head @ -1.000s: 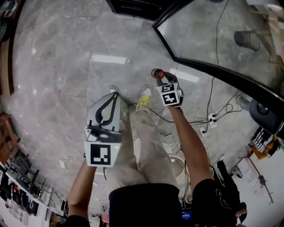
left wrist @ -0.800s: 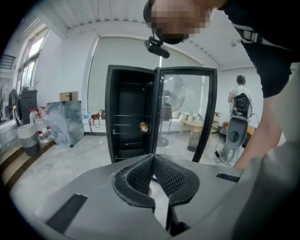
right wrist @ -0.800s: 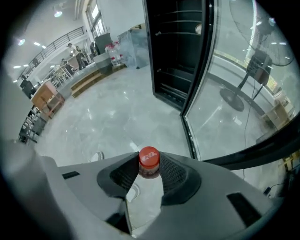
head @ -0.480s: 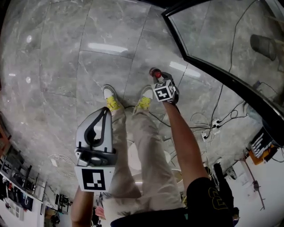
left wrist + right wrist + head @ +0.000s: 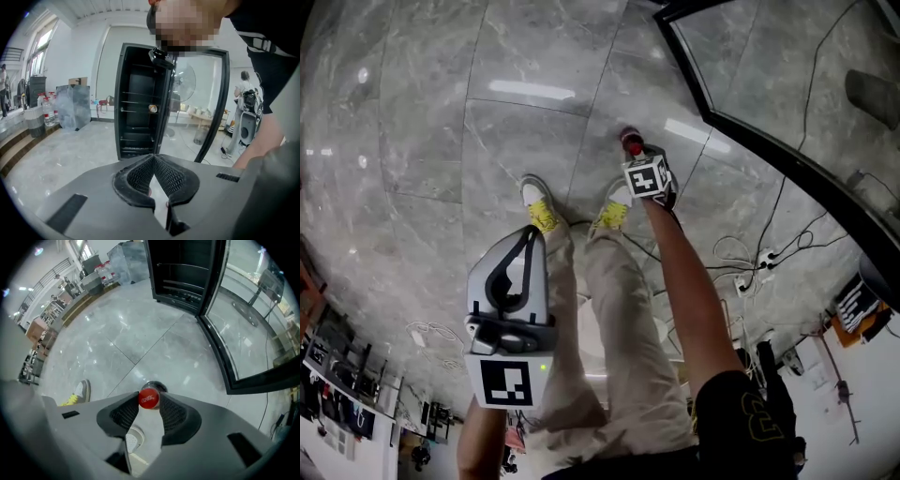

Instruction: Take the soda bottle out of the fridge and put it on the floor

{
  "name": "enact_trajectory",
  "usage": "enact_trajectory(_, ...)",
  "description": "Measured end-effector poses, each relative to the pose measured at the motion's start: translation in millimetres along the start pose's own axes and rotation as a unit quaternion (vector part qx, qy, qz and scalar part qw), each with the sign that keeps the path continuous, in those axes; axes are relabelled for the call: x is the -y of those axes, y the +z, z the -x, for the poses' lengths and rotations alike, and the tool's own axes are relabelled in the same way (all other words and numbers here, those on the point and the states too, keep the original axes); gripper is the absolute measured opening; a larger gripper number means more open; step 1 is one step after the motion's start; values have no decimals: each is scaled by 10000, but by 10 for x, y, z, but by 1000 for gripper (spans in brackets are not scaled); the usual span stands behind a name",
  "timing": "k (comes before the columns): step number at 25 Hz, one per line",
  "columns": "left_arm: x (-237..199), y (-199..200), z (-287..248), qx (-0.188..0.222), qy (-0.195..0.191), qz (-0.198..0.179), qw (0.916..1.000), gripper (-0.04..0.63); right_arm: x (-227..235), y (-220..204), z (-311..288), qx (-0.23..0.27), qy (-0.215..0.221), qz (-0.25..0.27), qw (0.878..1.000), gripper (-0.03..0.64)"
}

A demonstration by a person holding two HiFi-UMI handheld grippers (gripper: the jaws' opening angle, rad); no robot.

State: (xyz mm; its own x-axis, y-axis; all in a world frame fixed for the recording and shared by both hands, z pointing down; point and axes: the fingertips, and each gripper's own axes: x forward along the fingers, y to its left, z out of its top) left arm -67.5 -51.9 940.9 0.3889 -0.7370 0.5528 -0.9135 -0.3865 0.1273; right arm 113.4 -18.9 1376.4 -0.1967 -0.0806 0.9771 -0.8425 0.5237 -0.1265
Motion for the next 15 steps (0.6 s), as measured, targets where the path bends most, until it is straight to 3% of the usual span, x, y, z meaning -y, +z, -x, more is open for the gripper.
enact_trajectory(4, 48, 169, 79, 75, -44, -105, 9999, 18, 5, 84, 212, 8, 77, -515, 9986, 193)
enact_trajectory(8, 239, 654, 471, 76, -163, -184, 9997, 18, -95, 31, 1075, -131, 35, -624, 9980, 183)
enact_trajectory(12, 600, 1540, 892, 409, -404, -311, 9979, 18, -233, -70, 2344, -171, 215, -820, 9963, 94)
enact_trajectory(15, 1039, 2242, 1324, 534, -799, -1041, 9899, 18, -374, -107, 3544, 216, 375, -1033, 9937, 54)
